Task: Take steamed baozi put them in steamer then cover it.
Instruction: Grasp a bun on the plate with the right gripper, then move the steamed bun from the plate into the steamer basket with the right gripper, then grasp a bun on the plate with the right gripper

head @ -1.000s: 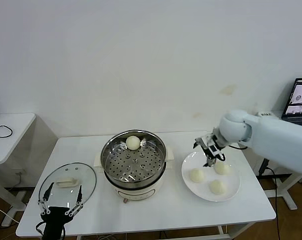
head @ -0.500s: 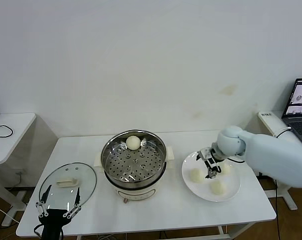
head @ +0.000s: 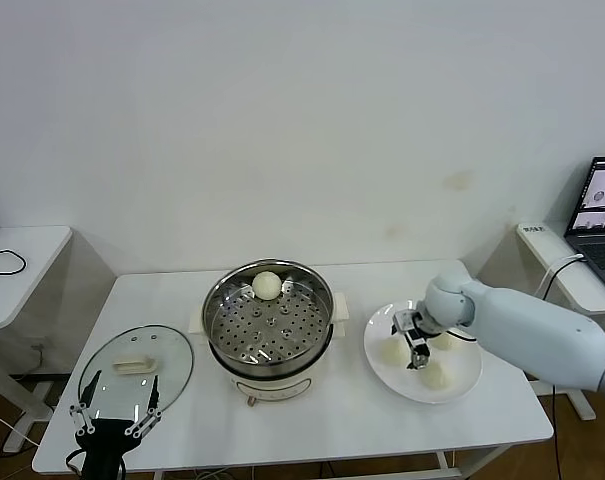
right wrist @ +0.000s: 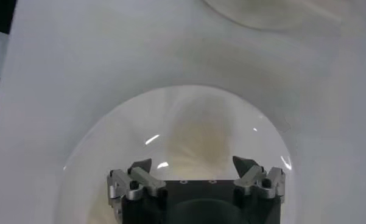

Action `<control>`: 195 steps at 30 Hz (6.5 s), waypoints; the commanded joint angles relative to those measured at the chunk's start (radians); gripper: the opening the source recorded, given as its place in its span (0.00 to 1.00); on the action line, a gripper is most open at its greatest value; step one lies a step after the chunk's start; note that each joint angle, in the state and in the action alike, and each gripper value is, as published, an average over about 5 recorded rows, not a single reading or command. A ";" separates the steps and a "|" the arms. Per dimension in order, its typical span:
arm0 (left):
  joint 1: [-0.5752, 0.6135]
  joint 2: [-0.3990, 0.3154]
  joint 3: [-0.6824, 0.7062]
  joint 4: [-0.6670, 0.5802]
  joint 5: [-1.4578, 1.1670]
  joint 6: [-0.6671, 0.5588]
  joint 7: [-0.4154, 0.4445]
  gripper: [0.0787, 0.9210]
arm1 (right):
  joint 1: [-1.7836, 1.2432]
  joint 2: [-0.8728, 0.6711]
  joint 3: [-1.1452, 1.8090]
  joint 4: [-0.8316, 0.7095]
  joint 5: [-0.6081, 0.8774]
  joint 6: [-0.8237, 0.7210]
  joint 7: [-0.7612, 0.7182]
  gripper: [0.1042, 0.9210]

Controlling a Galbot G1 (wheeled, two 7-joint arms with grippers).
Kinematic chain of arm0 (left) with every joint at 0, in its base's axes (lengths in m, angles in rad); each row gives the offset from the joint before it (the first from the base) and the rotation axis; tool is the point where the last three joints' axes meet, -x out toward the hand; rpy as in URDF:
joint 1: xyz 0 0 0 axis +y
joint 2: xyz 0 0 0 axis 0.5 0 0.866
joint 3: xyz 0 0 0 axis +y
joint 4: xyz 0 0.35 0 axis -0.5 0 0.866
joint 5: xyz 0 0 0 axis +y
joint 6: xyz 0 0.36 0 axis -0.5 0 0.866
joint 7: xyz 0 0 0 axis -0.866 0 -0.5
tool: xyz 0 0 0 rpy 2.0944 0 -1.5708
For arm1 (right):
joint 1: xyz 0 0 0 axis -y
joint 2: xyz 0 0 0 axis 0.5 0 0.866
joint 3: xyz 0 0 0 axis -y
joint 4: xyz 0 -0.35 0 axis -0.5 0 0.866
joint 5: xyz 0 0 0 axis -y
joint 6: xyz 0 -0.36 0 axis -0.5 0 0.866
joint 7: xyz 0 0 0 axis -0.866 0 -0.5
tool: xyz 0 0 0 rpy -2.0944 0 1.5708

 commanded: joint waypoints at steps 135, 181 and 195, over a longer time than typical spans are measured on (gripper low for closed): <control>-0.026 0.028 0.003 -0.019 -0.009 -0.004 0.004 0.88 | 0.597 -0.083 -0.255 0.339 0.325 -0.152 -0.153 0.88; -0.008 0.003 -0.007 -0.004 0.010 0.000 0.008 0.88 | -0.153 -0.190 0.140 0.108 -0.117 0.002 -0.069 0.88; -0.019 0.002 -0.006 0.004 0.011 0.004 0.009 0.88 | -0.165 -0.124 0.159 0.044 -0.103 0.000 -0.064 0.72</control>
